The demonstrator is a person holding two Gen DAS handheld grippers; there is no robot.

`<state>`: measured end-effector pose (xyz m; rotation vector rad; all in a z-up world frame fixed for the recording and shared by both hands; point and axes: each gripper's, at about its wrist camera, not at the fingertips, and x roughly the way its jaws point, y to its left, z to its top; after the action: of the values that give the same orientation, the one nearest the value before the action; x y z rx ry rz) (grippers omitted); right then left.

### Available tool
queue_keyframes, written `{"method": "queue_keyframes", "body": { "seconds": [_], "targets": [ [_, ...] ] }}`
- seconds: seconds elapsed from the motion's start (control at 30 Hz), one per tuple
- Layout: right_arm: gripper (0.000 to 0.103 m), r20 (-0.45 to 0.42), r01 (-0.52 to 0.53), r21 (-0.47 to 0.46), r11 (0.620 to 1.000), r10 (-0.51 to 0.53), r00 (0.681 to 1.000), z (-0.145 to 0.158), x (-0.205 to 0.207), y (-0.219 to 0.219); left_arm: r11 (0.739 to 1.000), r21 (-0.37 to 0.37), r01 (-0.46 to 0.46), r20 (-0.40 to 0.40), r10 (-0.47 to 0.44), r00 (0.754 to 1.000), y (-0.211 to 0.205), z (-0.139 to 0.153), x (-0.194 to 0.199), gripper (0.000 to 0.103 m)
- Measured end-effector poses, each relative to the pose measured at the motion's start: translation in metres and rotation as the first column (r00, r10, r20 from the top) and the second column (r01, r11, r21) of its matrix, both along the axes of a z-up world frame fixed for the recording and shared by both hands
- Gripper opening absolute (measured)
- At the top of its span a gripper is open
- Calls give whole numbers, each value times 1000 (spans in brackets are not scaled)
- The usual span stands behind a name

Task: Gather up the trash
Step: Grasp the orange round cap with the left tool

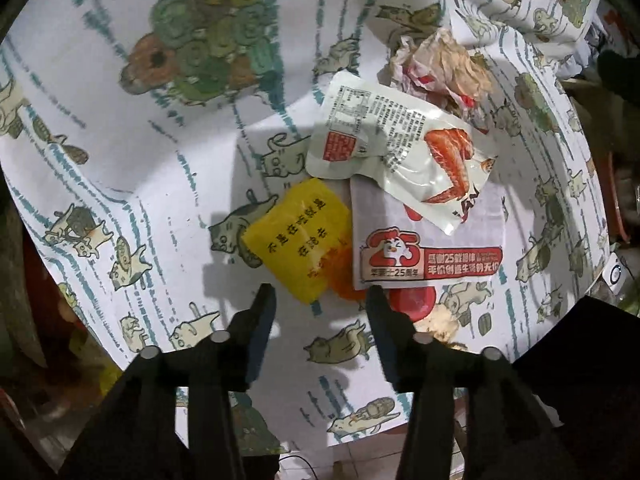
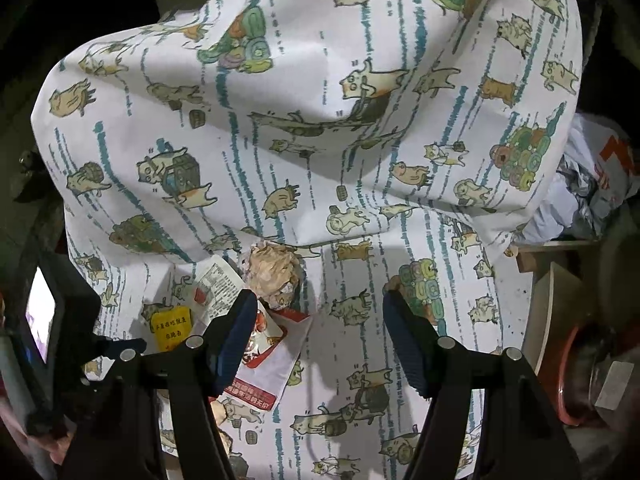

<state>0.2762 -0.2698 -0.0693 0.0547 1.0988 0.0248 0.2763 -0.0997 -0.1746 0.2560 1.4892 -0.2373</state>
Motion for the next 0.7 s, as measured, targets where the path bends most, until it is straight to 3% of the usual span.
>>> {"method": "queue_keyframes", "body": {
  "seconds": [0.1, 0.4, 0.53, 0.57, 0.63, 0.7],
  "targets": [
    [68, -9, 11, -7, 1000, -11, 1000, -1, 2, -1, 1000, 10, -5, 7, 4, 1000, -6, -5, 6, 55],
    [68, -16, 25, -32, 999, -25, 1000, -2, 2, -6, 998, -48, 29, 8, -28, 1000, -25, -4, 4, 47],
    [68, -22, 38, -23, 999, -39, 999, -2, 4, -10, 999, -10, 53, 11, -53, 999, -39, -6, 3, 49],
    [68, -26, 40, -21, 999, -41, 999, -3, 4, -11, 999, -14, 43, 8, -43, 999, -40, -6, 4, 48],
    [68, -32, 43, -21, 999, -43, 999, -3, 4, -11, 999, -40, -2, -8, 2, 1000, -34, -7, 7, 33],
    [68, -32, 38, -26, 999, -39, 999, -4, 4, -9, 996, -63, -57, -26, 55, 998, -18, -8, 13, 32]
  ]
}}
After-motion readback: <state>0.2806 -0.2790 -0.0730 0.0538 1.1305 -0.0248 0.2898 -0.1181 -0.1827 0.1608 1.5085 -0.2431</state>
